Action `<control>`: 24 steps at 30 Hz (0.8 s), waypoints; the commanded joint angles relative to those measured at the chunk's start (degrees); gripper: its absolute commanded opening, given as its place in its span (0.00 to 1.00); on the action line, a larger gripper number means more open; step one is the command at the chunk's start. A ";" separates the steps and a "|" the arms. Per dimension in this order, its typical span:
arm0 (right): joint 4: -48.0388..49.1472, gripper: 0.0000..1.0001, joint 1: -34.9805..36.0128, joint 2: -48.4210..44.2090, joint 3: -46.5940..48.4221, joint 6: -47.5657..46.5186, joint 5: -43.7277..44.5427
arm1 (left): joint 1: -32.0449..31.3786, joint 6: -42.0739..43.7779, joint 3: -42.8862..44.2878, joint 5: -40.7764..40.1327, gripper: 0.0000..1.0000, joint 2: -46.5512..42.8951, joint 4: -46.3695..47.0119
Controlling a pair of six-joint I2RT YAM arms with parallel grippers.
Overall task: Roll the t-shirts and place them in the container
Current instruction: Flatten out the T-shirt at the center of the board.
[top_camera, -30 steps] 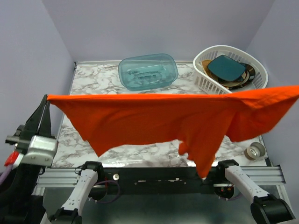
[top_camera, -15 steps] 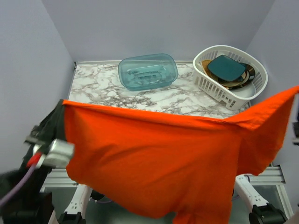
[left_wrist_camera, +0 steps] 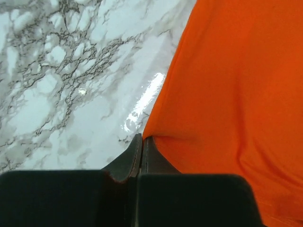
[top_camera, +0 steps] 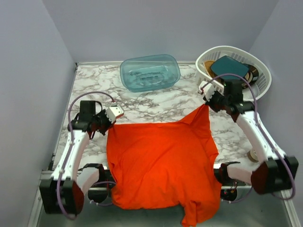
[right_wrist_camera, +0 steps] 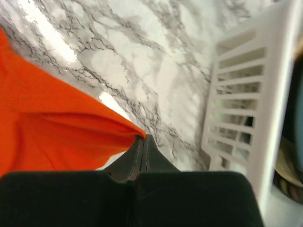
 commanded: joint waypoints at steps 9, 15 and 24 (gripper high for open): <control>7.99 0.00 2.23 44.30 28.33 -3.78 8.56 | 3.85 -0.64 19.42 -4.05 0.00 38.66 16.00; 4.56 0.00 2.31 55.40 43.64 -2.81 12.69 | 4.03 0.24 27.25 -6.25 0.00 47.72 16.71; 2.81 0.00 2.49 57.27 46.20 -1.14 14.55 | 4.82 1.73 33.76 -4.68 0.00 50.72 14.16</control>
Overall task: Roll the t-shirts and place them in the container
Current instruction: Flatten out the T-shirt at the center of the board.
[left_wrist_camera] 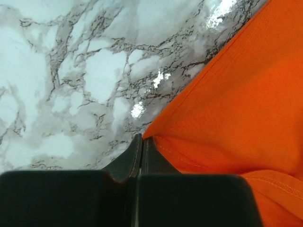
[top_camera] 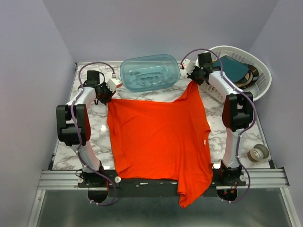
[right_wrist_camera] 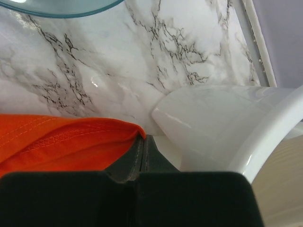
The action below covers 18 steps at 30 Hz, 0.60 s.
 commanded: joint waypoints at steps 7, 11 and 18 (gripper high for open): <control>-4.03 0.00 1.62 -7.18 -3.72 3.96 3.67 | 0.93 4.56 5.12 6.55 0.00 -2.35 -9.82; -7.02 0.00 3.21 -8.07 -1.20 9.67 4.46 | 0.93 4.92 3.98 7.26 0.04 -3.76 -10.80; -7.90 0.01 4.79 -7.01 9.96 14.16 5.43 | 1.10 1.42 5.89 7.34 0.09 -6.75 -7.96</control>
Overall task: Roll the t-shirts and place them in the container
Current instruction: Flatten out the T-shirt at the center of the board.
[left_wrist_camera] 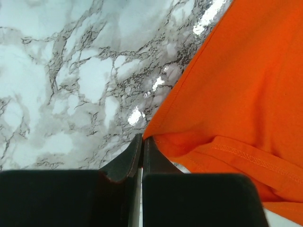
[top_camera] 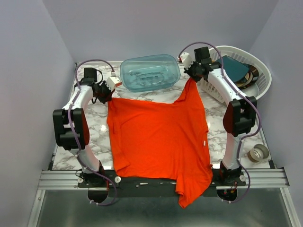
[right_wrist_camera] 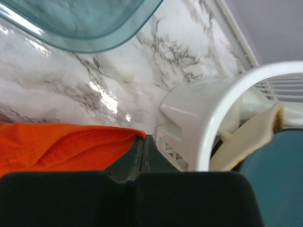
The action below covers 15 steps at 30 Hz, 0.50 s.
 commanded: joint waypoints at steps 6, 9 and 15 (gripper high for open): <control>-2.58 0.01 0.75 -7.56 6.95 5.23 1.82 | 1.08 -8.10 4.62 5.59 0.09 -8.91 -2.47; -1.88 0.00 0.75 -14.13 3.08 6.46 3.56 | 0.56 -14.43 4.61 6.56 0.09 -13.74 -3.60; -1.44 0.00 0.84 -28.20 -2.55 7.25 6.57 | -2.69 -20.42 2.07 1.20 0.21 -30.35 -3.52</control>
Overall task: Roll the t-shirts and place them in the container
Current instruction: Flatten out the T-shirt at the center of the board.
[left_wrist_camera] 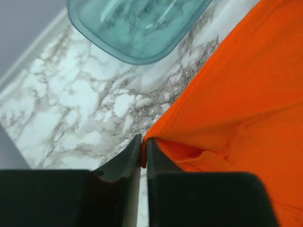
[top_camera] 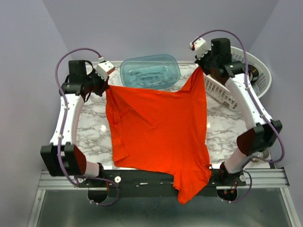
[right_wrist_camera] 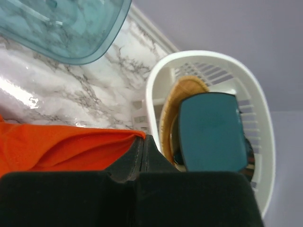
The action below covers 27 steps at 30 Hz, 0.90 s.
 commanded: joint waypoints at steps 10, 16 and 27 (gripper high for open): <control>3.31 0.01 -0.19 -33.31 -3.48 2.29 5.21 | -2.96 -9.68 1.31 -10.92 0.00 -36.26 2.06; -1.78 0.01 -0.19 -40.97 -4.69 1.94 0.99 | -2.96 -10.55 -2.27 -2.78 0.07 -40.51 -2.67; -4.68 0.00 -0.19 -42.47 -20.26 5.89 -6.32 | -21.02 -12.93 -15.21 3.65 0.61 -24.80 8.02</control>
